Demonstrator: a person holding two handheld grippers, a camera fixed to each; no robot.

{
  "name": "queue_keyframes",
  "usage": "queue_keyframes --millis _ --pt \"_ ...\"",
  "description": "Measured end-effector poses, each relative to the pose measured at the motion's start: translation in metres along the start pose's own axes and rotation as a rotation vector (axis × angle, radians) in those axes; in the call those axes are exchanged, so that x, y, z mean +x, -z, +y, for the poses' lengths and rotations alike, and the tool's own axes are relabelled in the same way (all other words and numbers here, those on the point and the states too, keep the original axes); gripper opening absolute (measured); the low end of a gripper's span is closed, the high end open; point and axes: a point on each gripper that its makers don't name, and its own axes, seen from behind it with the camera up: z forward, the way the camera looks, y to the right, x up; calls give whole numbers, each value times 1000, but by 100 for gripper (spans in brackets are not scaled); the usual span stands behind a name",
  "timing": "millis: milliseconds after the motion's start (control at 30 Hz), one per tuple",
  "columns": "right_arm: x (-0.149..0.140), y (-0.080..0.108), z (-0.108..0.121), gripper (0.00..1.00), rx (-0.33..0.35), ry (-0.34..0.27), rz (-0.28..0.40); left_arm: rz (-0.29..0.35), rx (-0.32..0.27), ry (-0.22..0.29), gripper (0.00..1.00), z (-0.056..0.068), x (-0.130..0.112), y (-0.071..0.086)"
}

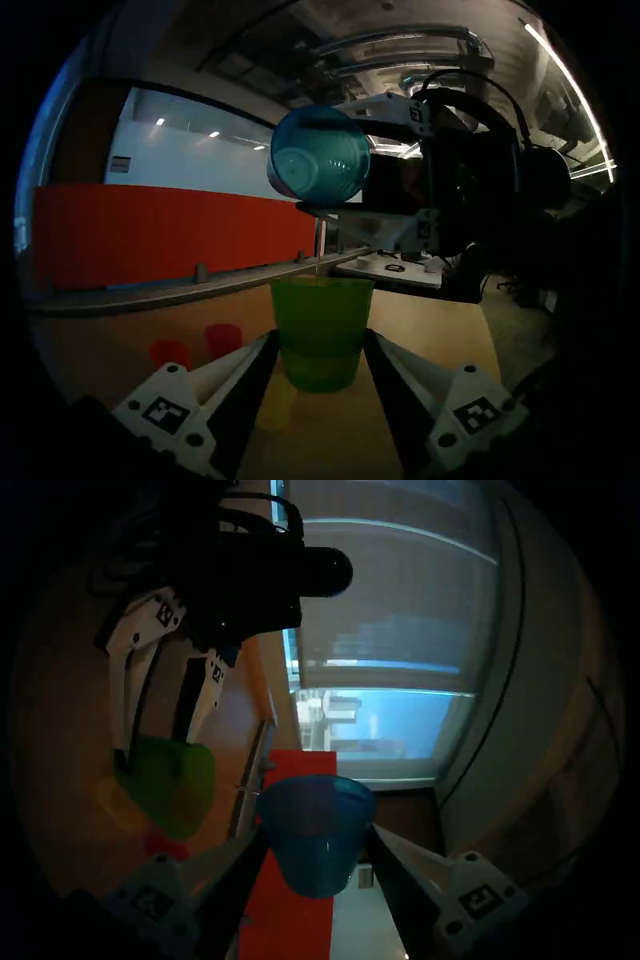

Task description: Pour water

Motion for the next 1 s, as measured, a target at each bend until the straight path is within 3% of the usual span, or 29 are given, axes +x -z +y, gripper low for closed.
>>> queue_keyframes --millis 300,600,800,1000 --pt "0 0 -5 86 9 25 -1 0 -1 2 76 0 0 0" --pt "1 2 -8 86 19 -26 -1 -2 1 1 76 0 -1 -1" --pt "-2 5 -9 86 9 -162 2 -3 3 -2 76 -1 -1 0" --pt "-11 8 -10 86 -2 -365 -9 -2 7 0 76 -4 -1 0"
